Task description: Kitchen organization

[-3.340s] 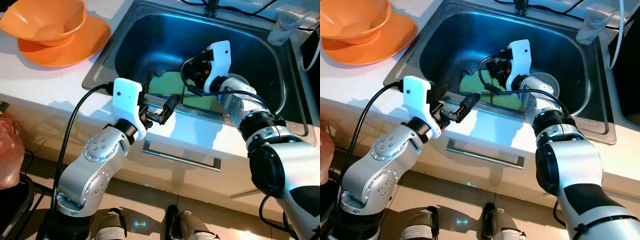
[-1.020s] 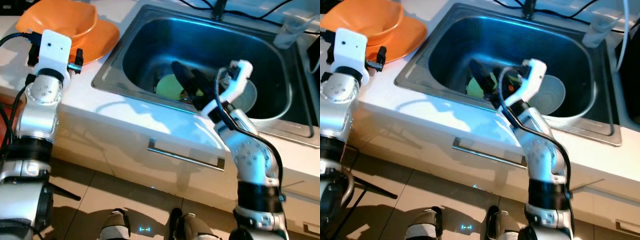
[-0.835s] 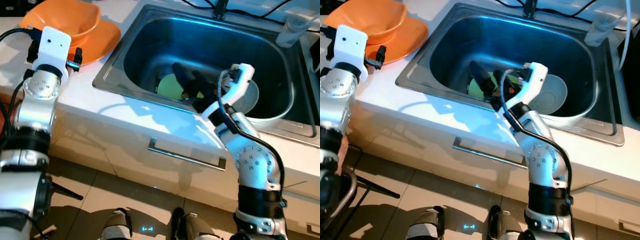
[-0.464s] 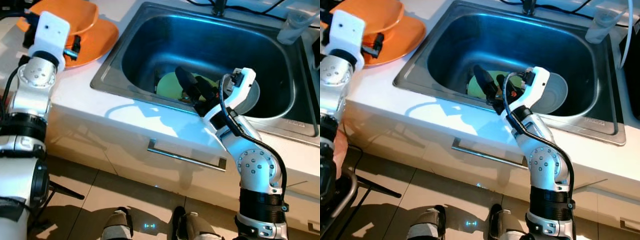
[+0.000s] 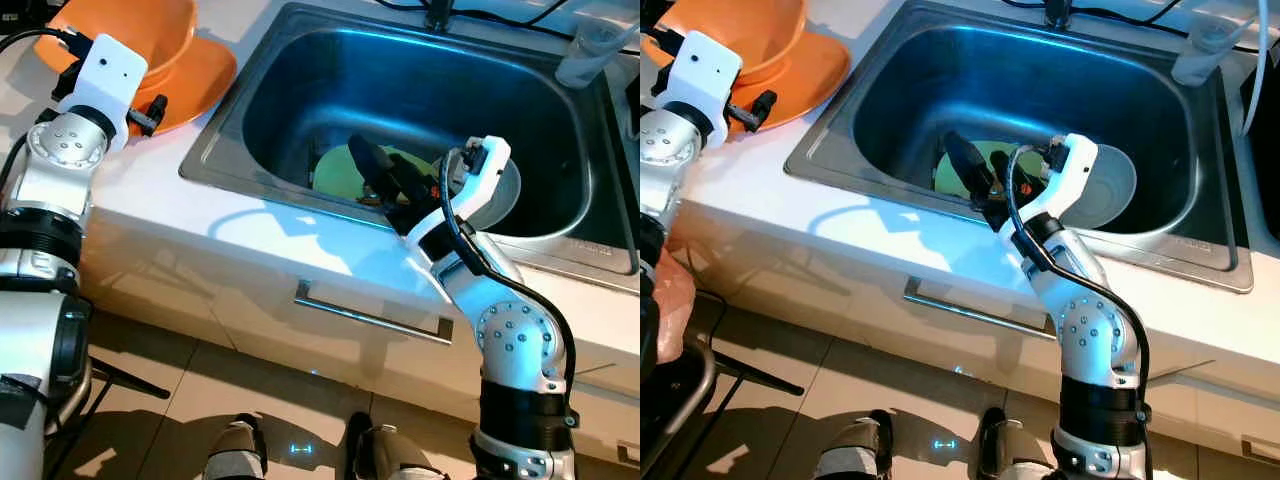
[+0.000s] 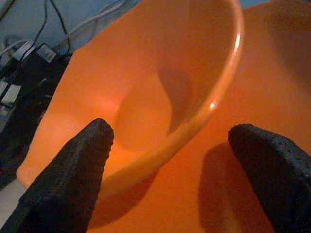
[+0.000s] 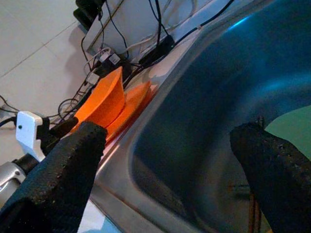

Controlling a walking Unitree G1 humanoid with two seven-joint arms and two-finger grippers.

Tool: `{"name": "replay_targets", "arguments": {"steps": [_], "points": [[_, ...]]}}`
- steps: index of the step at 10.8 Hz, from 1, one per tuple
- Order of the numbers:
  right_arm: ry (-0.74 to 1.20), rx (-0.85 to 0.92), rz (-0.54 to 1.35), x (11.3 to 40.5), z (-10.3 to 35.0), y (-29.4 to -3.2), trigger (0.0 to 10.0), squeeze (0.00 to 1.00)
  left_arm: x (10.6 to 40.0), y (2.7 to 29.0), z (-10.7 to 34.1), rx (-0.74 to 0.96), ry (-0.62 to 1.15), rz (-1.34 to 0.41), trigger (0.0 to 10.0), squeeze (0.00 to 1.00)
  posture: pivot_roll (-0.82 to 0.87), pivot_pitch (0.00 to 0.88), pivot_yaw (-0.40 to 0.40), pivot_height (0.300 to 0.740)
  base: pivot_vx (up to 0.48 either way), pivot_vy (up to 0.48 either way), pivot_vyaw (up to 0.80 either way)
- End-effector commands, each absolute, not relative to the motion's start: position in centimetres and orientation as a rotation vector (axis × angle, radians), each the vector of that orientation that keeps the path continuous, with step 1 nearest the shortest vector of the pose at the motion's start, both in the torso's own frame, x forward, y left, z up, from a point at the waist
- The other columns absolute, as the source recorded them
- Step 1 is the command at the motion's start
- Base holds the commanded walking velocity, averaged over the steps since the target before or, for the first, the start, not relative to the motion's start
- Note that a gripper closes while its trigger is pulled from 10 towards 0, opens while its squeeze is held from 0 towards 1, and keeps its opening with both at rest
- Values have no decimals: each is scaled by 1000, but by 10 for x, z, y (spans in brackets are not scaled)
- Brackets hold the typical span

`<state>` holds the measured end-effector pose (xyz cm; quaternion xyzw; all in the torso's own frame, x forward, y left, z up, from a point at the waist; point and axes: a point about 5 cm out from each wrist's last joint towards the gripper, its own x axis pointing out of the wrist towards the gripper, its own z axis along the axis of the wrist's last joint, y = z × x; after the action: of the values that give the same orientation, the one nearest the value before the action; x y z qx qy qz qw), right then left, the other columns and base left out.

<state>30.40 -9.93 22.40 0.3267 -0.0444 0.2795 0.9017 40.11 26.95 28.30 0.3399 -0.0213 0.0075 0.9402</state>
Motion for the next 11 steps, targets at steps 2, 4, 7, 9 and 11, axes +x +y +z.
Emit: {"name": "replay_targets", "arguments": {"steps": [2,4,7,9,11], "points": [[-87,683,585,300,225,-99,10000,0,399,280,267,741,98,-22,10000,0,32,285,-4,740,0,0,0],[-86,685,581,301,225,-99,10000,0,399,283,272,744,104,-32,4275,0,35,282,-2,740,0,0,0],[-87,688,573,301,224,-100,10000,0,397,286,275,740,116,-78,0,0,36,276,1,740,0,0,0],[-91,689,570,302,225,-100,10000,0,397,286,276,743,119,-86,0,0,36,274,2,740,0,0,0],[-93,690,568,303,225,-100,10000,0,396,288,277,742,117,-77,0,0,40,267,0,740,0,0,0]]}}
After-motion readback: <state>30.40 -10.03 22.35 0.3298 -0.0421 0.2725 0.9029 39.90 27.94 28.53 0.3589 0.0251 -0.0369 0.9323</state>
